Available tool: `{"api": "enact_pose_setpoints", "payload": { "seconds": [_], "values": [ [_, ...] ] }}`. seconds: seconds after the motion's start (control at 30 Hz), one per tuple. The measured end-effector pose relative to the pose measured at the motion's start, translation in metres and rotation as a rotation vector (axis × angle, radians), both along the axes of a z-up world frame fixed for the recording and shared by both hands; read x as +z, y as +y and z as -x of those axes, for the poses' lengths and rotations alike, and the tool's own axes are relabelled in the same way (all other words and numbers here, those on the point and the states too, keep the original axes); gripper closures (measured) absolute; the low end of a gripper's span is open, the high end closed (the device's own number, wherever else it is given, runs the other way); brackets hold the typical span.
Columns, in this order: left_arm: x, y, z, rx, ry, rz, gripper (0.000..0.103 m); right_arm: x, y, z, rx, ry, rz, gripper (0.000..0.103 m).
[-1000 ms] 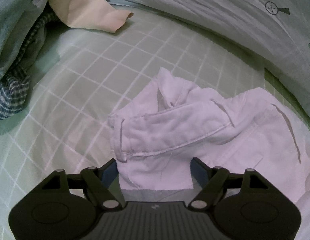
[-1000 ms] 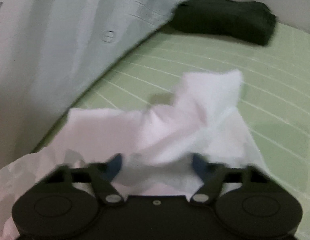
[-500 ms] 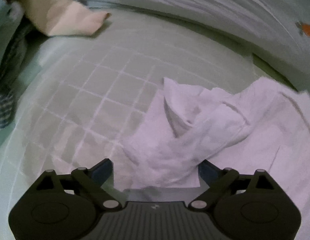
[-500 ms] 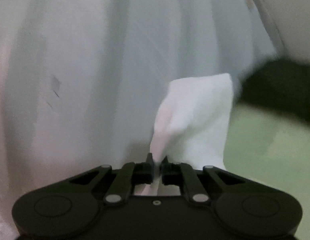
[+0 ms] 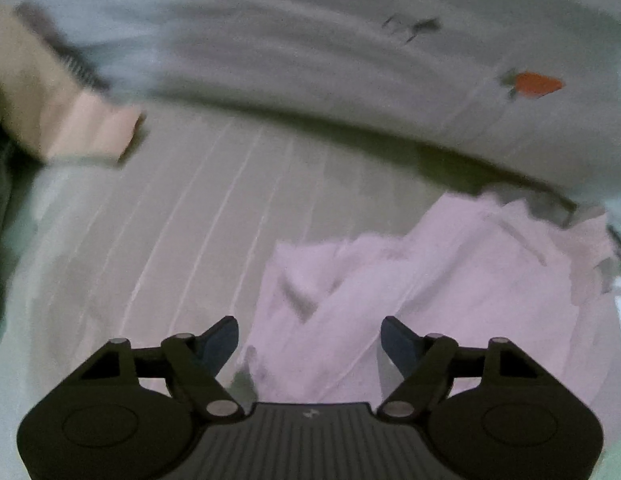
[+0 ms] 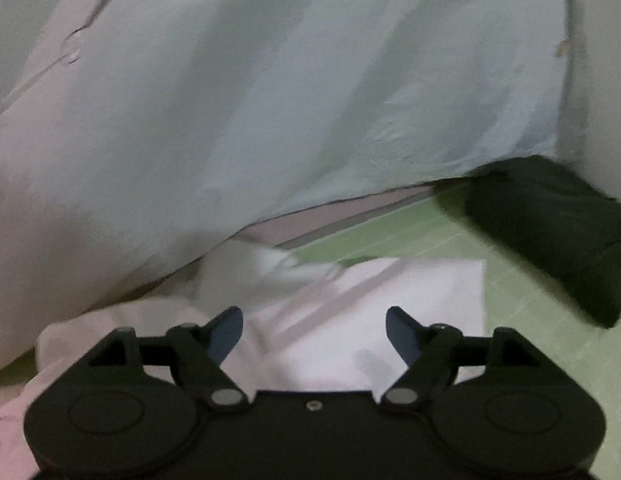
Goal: Fold clothes
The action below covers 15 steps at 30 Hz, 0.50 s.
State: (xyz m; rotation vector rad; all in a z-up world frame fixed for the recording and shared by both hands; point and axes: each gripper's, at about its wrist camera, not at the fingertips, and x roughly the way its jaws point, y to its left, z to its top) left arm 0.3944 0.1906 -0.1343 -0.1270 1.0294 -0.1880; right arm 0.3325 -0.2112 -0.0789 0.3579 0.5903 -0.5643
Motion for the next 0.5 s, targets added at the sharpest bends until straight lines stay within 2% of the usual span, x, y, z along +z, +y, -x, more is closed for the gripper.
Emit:
{"api": "enact_pose_setpoints", "payload": {
  "seconds": [0.17, 0.3, 0.43, 0.5],
  "values": [
    [0.012, -0.02, -0.032, -0.067, -0.025, 0.07, 0.025, -0.006, 0.014, -0.021, 0.062, -0.013, -0.116, 0.021],
    [-0.005, -0.045, -0.06, -0.096, 0.001, 0.123, 0.025, -0.016, 0.006, -0.045, 0.079, -0.03, -0.201, 0.02],
    [-0.026, -0.068, -0.084, -0.135, 0.054, 0.158, 0.025, -0.037, -0.001, -0.073, 0.075, 0.047, -0.253, 0.02],
    [-0.033, -0.079, -0.089, -0.156, 0.066, 0.189, 0.031, -0.046, -0.004, -0.083, 0.07, 0.086, -0.271, 0.019]
  ]
}}
